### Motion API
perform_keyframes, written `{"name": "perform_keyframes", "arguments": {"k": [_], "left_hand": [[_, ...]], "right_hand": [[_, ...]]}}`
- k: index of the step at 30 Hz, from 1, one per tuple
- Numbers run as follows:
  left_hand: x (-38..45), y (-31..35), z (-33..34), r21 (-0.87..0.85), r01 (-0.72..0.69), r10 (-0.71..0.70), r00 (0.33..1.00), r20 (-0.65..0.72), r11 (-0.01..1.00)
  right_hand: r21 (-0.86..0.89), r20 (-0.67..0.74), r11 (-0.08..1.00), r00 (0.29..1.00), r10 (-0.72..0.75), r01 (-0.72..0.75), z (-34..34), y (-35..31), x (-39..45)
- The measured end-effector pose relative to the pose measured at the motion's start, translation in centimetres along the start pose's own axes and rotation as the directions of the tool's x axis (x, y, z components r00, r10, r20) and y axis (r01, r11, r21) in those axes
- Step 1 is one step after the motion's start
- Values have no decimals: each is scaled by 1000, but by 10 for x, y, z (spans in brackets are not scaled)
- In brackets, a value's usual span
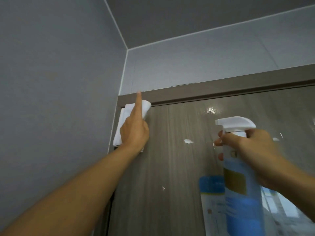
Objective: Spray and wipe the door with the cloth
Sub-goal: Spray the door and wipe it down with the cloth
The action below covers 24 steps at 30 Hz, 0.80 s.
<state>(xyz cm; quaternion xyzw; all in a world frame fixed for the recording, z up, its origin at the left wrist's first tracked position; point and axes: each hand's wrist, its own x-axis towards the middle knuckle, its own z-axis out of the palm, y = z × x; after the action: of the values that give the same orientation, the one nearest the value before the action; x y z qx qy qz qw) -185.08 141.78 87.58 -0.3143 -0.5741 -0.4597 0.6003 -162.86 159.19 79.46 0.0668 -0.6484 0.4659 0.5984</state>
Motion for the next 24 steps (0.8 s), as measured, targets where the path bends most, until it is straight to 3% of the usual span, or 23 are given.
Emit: {"name": "perform_keyframes", "arguments": {"k": [3, 5, 8, 13, 16, 19, 22, 24], "left_hand": [[-2, 0, 39, -148, 75, -54, 988, 147, 986], [-6, -8, 53, -18, 38, -32, 972, 235, 999], [0, -26, 56, 244, -51, -13, 967, 254, 968], [1, -13, 70, 254, 61, -116, 971, 208, 965], [5, -5, 85, 306, -6, -56, 979, 195, 952], [9, 10, 86, 224, -96, 26, 954, 298, 970], [-3, 41, 92, 111, -231, 163, 888, 429, 967], [-26, 57, 100, 102, -394, 300, 821, 485, 913]], "right_hand": [[-20, 1, 999, 999, -33, 33, -9, 1, 6], [-37, 12, 998, 999, -46, 46, -16, 4, 9], [-70, 20, 995, 997, -71, 72, -27, 9, 13], [-96, 37, 990, 994, -104, 107, -47, 15, 16], [-101, 25, 984, 990, -142, 144, -62, 18, 23], [-88, 16, 985, 989, -147, 148, -73, 24, 32], [-52, 84, 991, 989, -120, 124, -73, 29, 38], [-62, 58, 988, 989, -135, 139, -70, 30, 40]]}}
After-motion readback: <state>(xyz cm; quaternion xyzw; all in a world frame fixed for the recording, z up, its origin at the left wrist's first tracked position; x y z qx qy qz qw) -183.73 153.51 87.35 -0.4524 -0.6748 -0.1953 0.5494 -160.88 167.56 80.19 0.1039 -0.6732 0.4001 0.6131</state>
